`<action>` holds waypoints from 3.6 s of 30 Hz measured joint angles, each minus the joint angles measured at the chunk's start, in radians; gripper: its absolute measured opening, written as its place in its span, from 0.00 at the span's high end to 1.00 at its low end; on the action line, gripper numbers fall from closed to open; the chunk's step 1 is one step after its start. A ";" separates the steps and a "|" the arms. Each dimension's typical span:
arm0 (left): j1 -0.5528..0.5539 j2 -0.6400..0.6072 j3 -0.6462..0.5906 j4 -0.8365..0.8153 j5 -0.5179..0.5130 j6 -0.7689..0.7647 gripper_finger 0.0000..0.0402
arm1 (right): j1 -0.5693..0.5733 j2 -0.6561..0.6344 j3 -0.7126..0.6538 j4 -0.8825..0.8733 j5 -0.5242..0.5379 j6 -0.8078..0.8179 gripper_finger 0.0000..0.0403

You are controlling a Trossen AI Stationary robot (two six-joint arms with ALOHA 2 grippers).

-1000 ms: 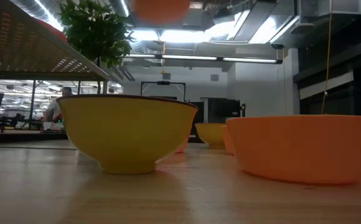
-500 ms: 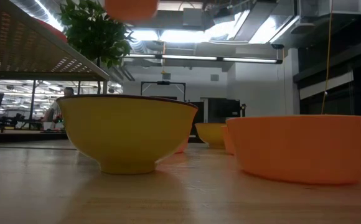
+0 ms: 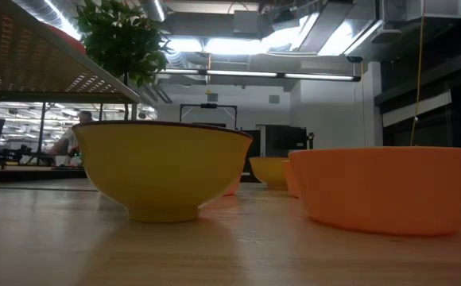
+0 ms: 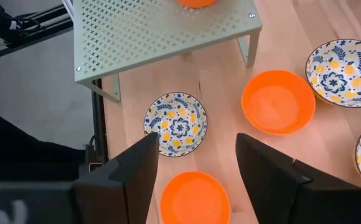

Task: Pick & Place Mini bowls
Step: Stack the orange bowl on top of the orange bowl on the shelf

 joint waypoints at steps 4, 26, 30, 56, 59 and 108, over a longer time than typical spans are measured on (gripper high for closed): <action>-0.038 -0.008 0.000 -0.041 0.031 -0.026 0.99 | 0.000 0.000 0.000 0.000 0.000 0.000 0.47; -0.279 0.005 -0.008 -0.311 0.010 -0.425 0.99 | 0.000 0.000 -0.103 0.000 -0.025 0.087 0.47; -0.304 0.011 -0.074 -0.310 0.010 -0.488 0.99 | 0.000 0.000 -0.126 0.006 -0.024 0.087 0.47; -0.338 0.012 -0.283 -0.114 -0.034 -0.484 0.99 | 0.000 0.001 -0.134 0.018 -0.023 0.106 0.47; -0.338 0.011 -0.283 -0.116 -0.047 -0.498 0.99 | 0.000 0.001 -0.134 0.018 -0.023 0.106 0.47; -0.338 0.067 -0.180 -0.250 0.006 -0.588 0.72 | 0.000 0.001 -0.134 0.017 -0.024 0.105 0.47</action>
